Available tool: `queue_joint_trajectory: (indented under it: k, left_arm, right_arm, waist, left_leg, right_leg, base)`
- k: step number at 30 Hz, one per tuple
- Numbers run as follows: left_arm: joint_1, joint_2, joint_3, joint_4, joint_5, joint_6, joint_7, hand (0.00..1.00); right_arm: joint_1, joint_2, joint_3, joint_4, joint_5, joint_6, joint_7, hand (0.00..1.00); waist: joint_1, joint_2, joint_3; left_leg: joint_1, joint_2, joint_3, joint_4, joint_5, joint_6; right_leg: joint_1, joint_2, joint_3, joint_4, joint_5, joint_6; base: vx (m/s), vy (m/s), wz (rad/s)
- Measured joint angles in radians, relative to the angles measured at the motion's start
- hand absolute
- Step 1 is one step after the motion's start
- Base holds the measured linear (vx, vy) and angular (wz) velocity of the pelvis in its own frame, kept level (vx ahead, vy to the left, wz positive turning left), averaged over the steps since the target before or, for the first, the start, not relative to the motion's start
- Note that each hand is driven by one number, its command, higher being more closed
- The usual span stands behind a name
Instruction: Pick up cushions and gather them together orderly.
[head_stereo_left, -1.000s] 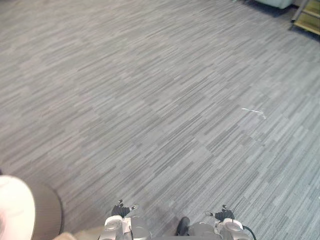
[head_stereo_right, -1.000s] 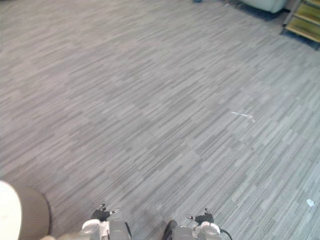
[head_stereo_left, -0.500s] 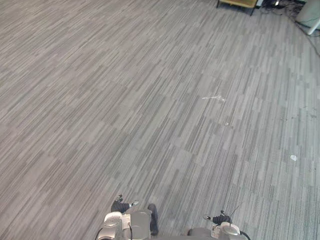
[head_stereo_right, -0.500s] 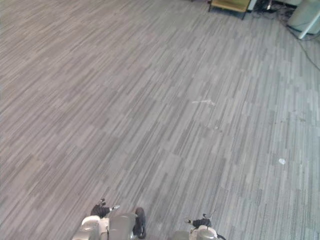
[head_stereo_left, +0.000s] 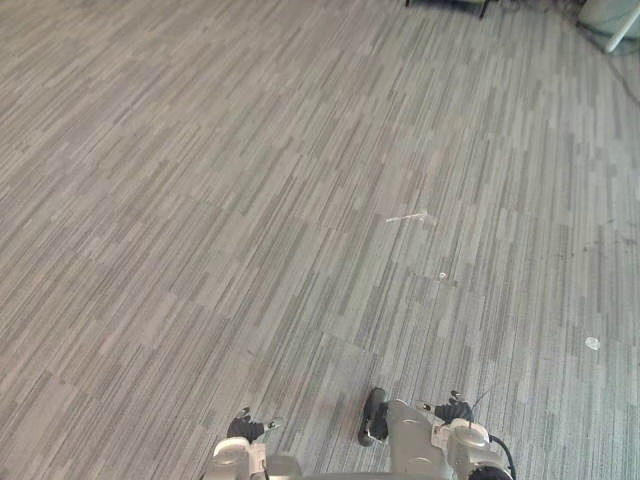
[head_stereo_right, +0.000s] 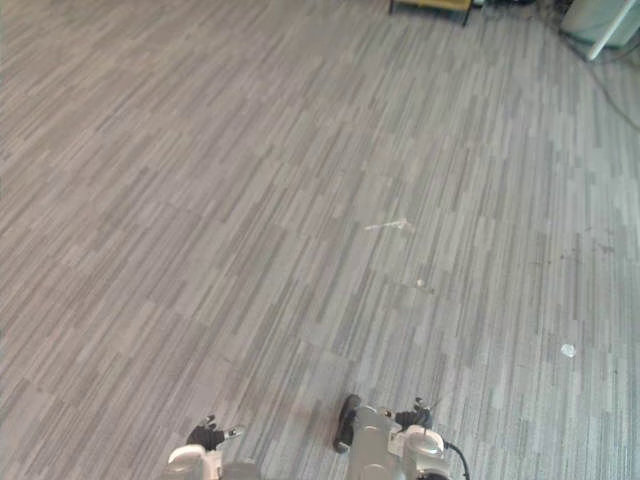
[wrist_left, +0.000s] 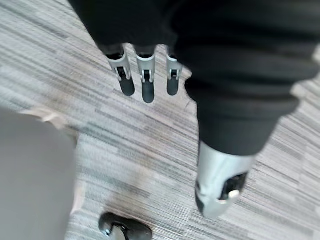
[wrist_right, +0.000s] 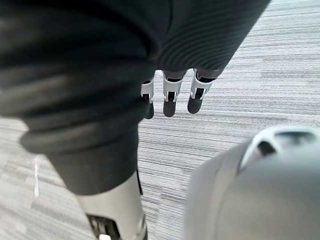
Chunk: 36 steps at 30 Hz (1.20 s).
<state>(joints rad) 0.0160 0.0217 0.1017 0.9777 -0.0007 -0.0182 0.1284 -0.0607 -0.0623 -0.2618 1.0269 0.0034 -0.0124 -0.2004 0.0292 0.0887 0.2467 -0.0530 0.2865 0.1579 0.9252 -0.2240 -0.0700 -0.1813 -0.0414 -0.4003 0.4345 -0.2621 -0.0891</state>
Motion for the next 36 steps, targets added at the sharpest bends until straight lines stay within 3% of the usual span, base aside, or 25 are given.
queue_joint_trajectory:
  k: [3,6,7,8,9,10,11,14,15,16,18,20,22,23,24,25,26,27,28,29,30,32,33,35,36]
  left_arm:
    - [-0.005,0.023,-0.004,-0.064,0.019,-0.002,-0.001,0.0]
    - [-0.013,0.023,-0.002,-0.092,0.014,-0.019,0.0,0.0]
    - [-0.015,0.015,-0.003,-0.103,0.012,-0.021,0.0,0.0]
    - [-0.015,0.011,-0.004,-0.105,0.013,-0.022,0.001,0.0]
    - [-0.021,0.006,-0.007,-0.104,0.007,-0.024,0.001,0.0]
    - [-0.03,0.011,-0.008,-0.099,0.008,-0.023,0.001,0.0]
    - [-0.036,0.028,-0.008,-0.095,0.008,-0.021,0.001,0.0]
    - [-0.038,0.039,-0.004,-0.078,-0.002,-0.019,0.002,0.0]
    - [-0.037,0.043,-0.009,-0.069,-0.003,-0.017,0.001,0.0]
    - [-0.042,0.055,-0.033,-0.041,-0.002,-0.009,0.001,0.0]
    - [-0.038,0.064,-0.053,-0.017,-0.001,-0.004,0.001,0.0]
    - [-0.026,0.066,-0.053,-0.004,0.0,0.003,0.001,0.0]
    - [-0.019,0.07,-0.053,-0.002,0.001,0.004,0.001,0.0]
    - [-0.017,0.071,-0.059,-0.002,0.001,0.004,0.002,0.0]
    - [-0.013,0.072,-0.061,-0.001,0.005,0.004,0.002,0.0]
    - [-0.004,0.075,-0.063,0.004,0.019,0.003,0.002,0.0]
    - [0.001,0.079,-0.062,0.006,0.023,0.003,0.002,0.0]
    - [0.002,0.075,-0.063,0.017,0.027,0.003,0.003,0.0]
    - [-0.01,0.044,-0.065,0.038,0.033,0.001,0.0,0.0]
    - [-0.014,0.021,-0.071,0.035,0.038,-0.002,0.002,0.0]
    - [-0.012,0.016,-0.073,0.036,0.037,-0.003,0.003,0.0]
    - [-0.015,0.002,-0.066,0.04,0.036,-0.002,0.002,0.0]
    - [-0.011,0.002,-0.051,0.033,0.036,-0.001,0.002,0.0]
    - [-0.011,0.013,-0.043,0.012,0.033,-0.009,0.001,0.0]
    - [-0.014,0.028,-0.052,-0.011,0.034,-0.014,-0.001,0.0]
  right_arm:
    - [0.022,0.036,0.001,-0.014,0.029,0.0,-0.014,0.0]
    - [0.009,0.034,-0.001,-0.009,0.043,0.002,-0.017,0.0]
    - [-0.003,0.029,0.0,0.002,0.043,0.003,-0.017,0.0]
    - [-0.01,0.02,0.0,0.014,0.043,0.003,-0.017,0.0]
    - [-0.01,0.022,0.004,0.03,0.043,0.004,-0.017,0.0]
    - [-0.017,0.034,0.033,0.033,0.042,0.005,-0.017,0.0]
    - [-0.018,0.043,0.035,0.027,0.04,0.005,-0.016,0.0]
    - [0.002,0.052,0.027,0.013,0.034,0.006,-0.015,0.0]
    - [0.005,0.056,0.028,0.012,0.033,0.007,-0.015,0.0]
    - [0.009,0.061,0.03,0.012,0.026,0.006,-0.011,0.0]
    - [0.02,0.056,0.036,-0.002,0.011,0.006,-0.003,0.0]
    - [0.017,0.039,0.039,-0.01,-0.004,0.003,0.003,0.0]
    - [0.008,0.028,0.04,-0.008,-0.005,0.003,0.004,0.0]
    - [0.004,0.018,0.039,-0.01,-0.003,0.003,0.005,0.0]
    - [0.003,0.015,0.039,-0.013,-0.004,0.003,0.004,0.0]
    - [0.003,0.01,0.04,-0.013,-0.004,0.004,0.006,0.0]
    - [0.017,0.008,0.04,-0.008,-0.003,0.003,0.007,0.0]
    - [0.018,-0.002,0.036,-0.007,-0.004,0.003,0.006,0.0]
    - [-0.009,-0.036,0.036,0.008,-0.01,0.005,0.007,0.0]
    - [-0.013,-0.052,0.031,0.018,-0.016,0.006,0.007,0.0]
    - [-0.012,-0.054,0.027,0.019,-0.015,0.006,0.006,0.0]
    - [-0.007,-0.059,0.028,0.016,-0.006,0.007,0.004,0.0]
    - [0.009,-0.049,0.031,0.018,-0.002,0.01,0.002,0.0]
    - [0.022,-0.02,0.031,0.025,0.001,0.011,0.001,0.0]
    - [0.02,-0.01,0.033,0.041,0.02,0.012,0.0,0.0]
  waist:
    - [0.025,-0.059,0.018]
    - [0.043,-0.075,0.028]
    - [0.054,-0.076,0.031]
    - [0.062,-0.075,0.03]
    - [0.088,-0.076,0.03]
    - [0.105,-0.097,0.022]
    - [0.095,-0.115,0.017]
    - [0.092,-0.131,0.014]
    - [0.092,-0.135,0.017]
    - [0.078,-0.137,0.019]
    - [0.07,-0.135,0.02]
    - [0.058,-0.11,0.022]
    - [0.043,-0.109,0.022]
    - [0.026,-0.104,0.023]
    - [0.02,-0.104,0.023]
    - [0.017,-0.112,0.02]
    - [0.009,-0.133,0.007]
    - [0.001,-0.125,0.005]
    - [0.007,-0.064,-0.002]
    - [0.003,-0.034,-0.007]
    - [0.004,-0.027,-0.011]
    - [-0.008,0.0,-0.014]
    - [-0.003,0.006,-0.01]
    - [0.018,-0.007,0.0]
    - [0.027,-0.036,0.004]
  left_leg:
    - [-0.157,-0.011,0.029,0.112,-0.053,0.015]
    - [-0.296,-0.13,0.058,-0.199,-0.071,0.037]
    - [-0.316,-0.197,0.036,-0.438,-0.004,0.025]
    - [-0.316,-0.218,0.03,-0.549,0.048,0.018]
    - [-0.304,-0.247,0.019,-0.655,0.208,0.033]
    - [-0.278,-0.269,0.018,-0.67,0.258,0.063]
    - [-0.286,-0.278,0.019,-0.648,0.23,0.09]
    - [-0.259,-0.258,0.043,-0.531,0.105,0.095]
    - [-0.202,-0.253,0.052,-0.53,0.062,0.091]
    - [-0.109,-0.252,0.053,-0.533,0.009,0.095]
    - [0.005,-0.251,0.057,-0.569,-0.011,0.108]
    - [0.177,-0.223,0.057,-0.683,-0.03,0.097]
    - [0.241,-0.204,0.065,-0.725,-0.03,0.097]
    - [0.283,-0.186,0.073,-0.749,-0.029,0.097]
    - [0.299,-0.179,0.078,-0.757,-0.03,0.097]
    - [0.337,-0.179,0.078,-0.775,-0.033,0.091]
    - [0.378,-0.189,0.058,-0.781,-0.052,0.043]
    - [0.399,-0.177,0.038,-0.781,-0.062,0.027]
    - [0.396,-0.128,0.019,-0.751,-0.054,0.005]
    - [0.372,-0.102,-0.019,-0.669,-0.016,-0.031]
    - [0.36,-0.093,-0.033,-0.63,-0.003,-0.036]
    - [0.218,-0.038,-0.104,-0.315,0.133,-0.009]
    - [0.116,0.026,-0.109,-0.059,0.198,-0.012]
    - [0.007,0.064,-0.061,0.145,0.083,0.004]
    - [-0.086,0.044,-0.021,0.155,0.026,0.016]
  right_leg:
    - [0.181,0.013,0.006,-0.095,-0.045,0.003]
    - [0.297,0.006,0.04,-0.225,-0.035,0.019]
    - [0.339,-0.007,0.059,-0.267,-0.035,0.019]
    - [0.358,-0.008,0.074,-0.283,-0.034,0.02]
    - [0.395,-0.007,0.116,-0.327,-0.027,0.037]
    - [0.424,-0.025,0.156,-0.366,0.0,0.082]
    - [0.42,-0.043,0.164,-0.359,0.018,0.106]
    - [0.326,-0.073,0.236,-0.05,0.05,0.157]
    - [0.245,-0.097,0.251,0.167,0.11,0.233]
    - [0.139,-0.148,0.239,0.493,0.14,0.278]
    - [0.069,-0.21,0.168,0.672,0.101,0.19]
    - [-0.032,-0.247,0.038,0.636,0.038,0.106]
    - [-0.095,-0.238,-0.013,0.479,0.006,0.107]
    - [-0.145,-0.206,-0.033,0.252,0.032,0.113]
    - [-0.161,-0.183,-0.029,0.13,0.073,0.118]
    - [-0.171,-0.142,-0.002,-0.102,0.177,0.122]
    - [-0.166,-0.112,0.066,-0.261,0.35,0.106]
    - [-0.165,-0.104,0.091,-0.237,0.442,0.051]
    - [-0.191,-0.077,0.079,-0.13,0.36,0.031]
    - [-0.208,-0.065,0.073,-0.037,0.269,0.031]
    - [-0.206,-0.061,0.068,-0.02,0.247,0.028]
    - [-0.133,-0.033,0.026,-0.026,0.168,0.023]
    - [-0.019,0.014,0.019,-0.101,0.141,0.003]
    - [0.12,0.044,0.016,-0.188,0.124,-0.001]
    - [0.209,0.045,0.015,-0.255,0.113,0.01]
  base:
    - [0.56,-0.205,-0.07]
    - [0.47,-0.061,-0.3]
    - [0.64,0.015,-0.5]
    - [0.56,0.073,-0.78]
    - [0.59,0.099,-0.93]
    - [0.74,0.131,-0.73]
    - [0.64,0.128,-0.29]
    - [0.62,0.157,-0.13]
    - [0.48,0.085,-0.32]
    - [0.69,0.096,-0.3]
    - [0.54,0.021,-0.18]
    - [0.52,-0.047,-0.17]
    - [0.53,-0.131,0.05]
    - [0.53,-0.188,0.13]
    - [0.67,-0.302,0.13]
    - [0.58,-0.282,0.23]
    - [0.61,-0.295,0.32]
    - [0.5,-0.213,0.16]
    - [0.71,-0.305,-0.01]
    - [0.69,-0.299,-0.15]
    - [0.67,-0.317,0.06]
    - [0.5,-0.206,0.22]
    - [0.55,-0.161,0.19]
    - [0.64,-0.17,0.11]
    - [0.5,-0.133,0.13]
